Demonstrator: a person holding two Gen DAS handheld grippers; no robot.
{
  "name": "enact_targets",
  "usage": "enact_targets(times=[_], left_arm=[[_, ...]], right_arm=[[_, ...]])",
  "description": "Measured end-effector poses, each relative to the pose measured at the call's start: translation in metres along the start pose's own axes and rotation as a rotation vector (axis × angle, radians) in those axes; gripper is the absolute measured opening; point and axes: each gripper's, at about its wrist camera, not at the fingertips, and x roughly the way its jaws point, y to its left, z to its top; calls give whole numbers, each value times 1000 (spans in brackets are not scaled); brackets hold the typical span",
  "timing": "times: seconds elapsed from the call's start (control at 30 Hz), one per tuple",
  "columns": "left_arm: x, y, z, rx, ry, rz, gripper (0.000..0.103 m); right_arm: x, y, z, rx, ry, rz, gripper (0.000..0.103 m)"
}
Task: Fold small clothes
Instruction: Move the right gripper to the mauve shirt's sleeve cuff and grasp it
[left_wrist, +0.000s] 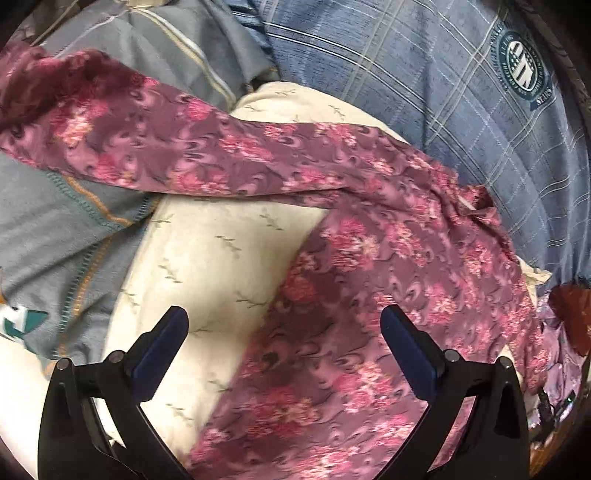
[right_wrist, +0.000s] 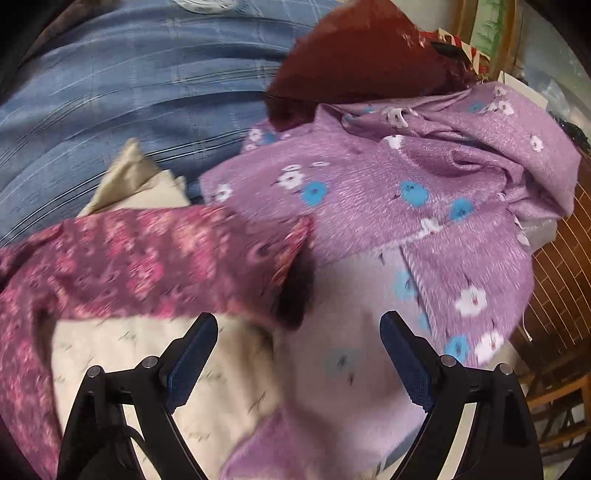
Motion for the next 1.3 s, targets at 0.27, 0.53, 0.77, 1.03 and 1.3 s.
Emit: enact_targets(times=[0.27, 0.53, 0.77, 1.03, 1.3], left_arm=[[21, -79, -12, 146, 50, -35, 103], [59, -191, -38, 381, 81, -4, 103], [102, -218, -40, 438, 53, 167, 103], [126, -204, -38, 397, 89, 145, 103], [127, -208, -45, 410, 57, 127, 103]], right_arm=[[34, 2, 17, 51, -20, 3, 90], [59, -1, 23, 97, -20, 21, 83], [61, -7, 19, 94, -32, 5, 82], [57, 4, 24, 42, -27, 98, 24], [-12, -28, 16, 59, -110, 211, 22]])
